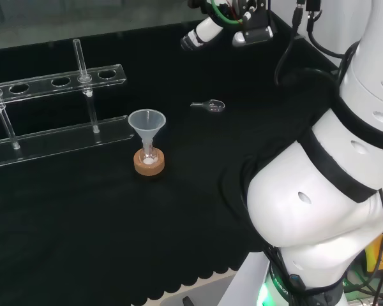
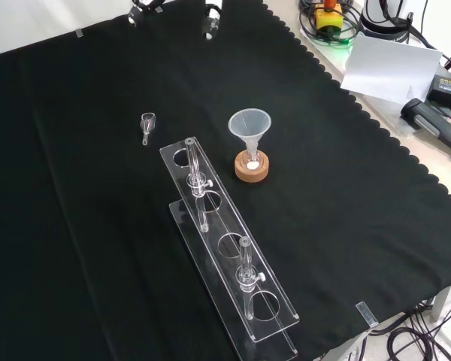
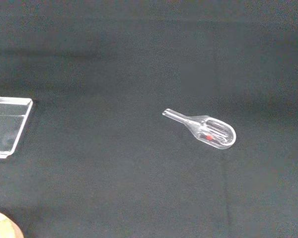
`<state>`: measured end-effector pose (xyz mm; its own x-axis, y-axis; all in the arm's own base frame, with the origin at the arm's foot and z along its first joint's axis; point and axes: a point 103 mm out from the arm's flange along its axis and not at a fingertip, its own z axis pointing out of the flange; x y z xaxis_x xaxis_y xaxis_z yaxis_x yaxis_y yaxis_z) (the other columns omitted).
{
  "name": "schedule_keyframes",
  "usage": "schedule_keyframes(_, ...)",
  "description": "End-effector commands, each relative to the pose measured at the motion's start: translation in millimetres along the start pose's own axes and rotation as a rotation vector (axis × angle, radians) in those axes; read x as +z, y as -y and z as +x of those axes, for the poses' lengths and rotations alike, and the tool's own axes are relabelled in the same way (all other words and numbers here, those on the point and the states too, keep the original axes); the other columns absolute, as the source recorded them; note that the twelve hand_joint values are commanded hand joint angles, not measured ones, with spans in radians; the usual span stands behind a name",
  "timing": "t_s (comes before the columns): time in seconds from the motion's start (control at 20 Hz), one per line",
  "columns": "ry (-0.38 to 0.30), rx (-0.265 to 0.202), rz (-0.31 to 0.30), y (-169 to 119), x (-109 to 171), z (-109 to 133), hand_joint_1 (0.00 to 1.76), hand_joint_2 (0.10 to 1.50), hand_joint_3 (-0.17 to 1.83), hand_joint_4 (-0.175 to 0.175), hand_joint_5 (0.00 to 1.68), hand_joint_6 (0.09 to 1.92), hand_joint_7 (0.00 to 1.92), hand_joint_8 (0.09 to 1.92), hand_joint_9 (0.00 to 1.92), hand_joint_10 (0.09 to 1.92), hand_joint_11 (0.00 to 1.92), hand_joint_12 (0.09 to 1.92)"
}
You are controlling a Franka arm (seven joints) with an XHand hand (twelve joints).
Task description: Remove the funnel from the round-bottom flask.
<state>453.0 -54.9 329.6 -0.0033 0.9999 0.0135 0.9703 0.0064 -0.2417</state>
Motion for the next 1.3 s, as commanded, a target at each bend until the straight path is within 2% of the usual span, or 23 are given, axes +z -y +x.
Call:
schedule_keyframes(0.05,0.008,0.013,0.016,2,4,21,0.45,0.64,0.21,0.072,0.00,0.09,0.30,0.09,0.41,0.09,0.00,0.99)
schedule_keyframes(0.3,0.005,0.001,-0.017,8,-9,31,0.45,0.65,0.21,0.071,0.00,0.09,0.31,0.09,0.41,0.09,0.00,0.99)
schedule_keyframes(0.6,0.008,-0.021,-0.067,34,-22,42,0.43,0.65,0.20,0.069,0.00,0.09,0.31,0.09,0.40,0.09,0.00,0.99)
schedule_keyframes(0.9,-0.019,-0.078,-0.044,58,-14,62,0.40,0.63,0.19,0.058,0.00,0.09,0.29,0.09,0.40,0.09,0.00,0.99)
schedule_keyframes(1.0,-0.037,-0.092,-0.012,62,-11,69,0.40,0.62,0.16,0.057,0.00,0.09,0.21,0.09,0.27,0.09,0.00,0.87)
schedule_keyframes(1.1,-0.039,-0.101,0.003,64,-7,81,0.39,0.62,0.11,0.055,0.00,0.09,0.08,0.09,0.09,0.09,0.00,0.56)
schedule_keyframes(1.2,-0.061,-0.093,0.004,66,-4,96,0.39,0.61,0.07,0.056,0.00,0.09,0.02,0.09,0.02,0.09,0.00,0.21)
schedule_keyframes(1.25,-0.066,-0.089,-0.003,67,-4,104,0.39,0.60,0.05,0.057,0.00,0.09,0.01,0.09,0.01,0.09,0.00,0.11)
schedule_keyframes(1.3,-0.074,-0.083,-0.005,68,-3,112,0.38,0.59,0.04,0.059,0.00,0.09,0.00,0.09,0.00,0.09,0.00,0.09)
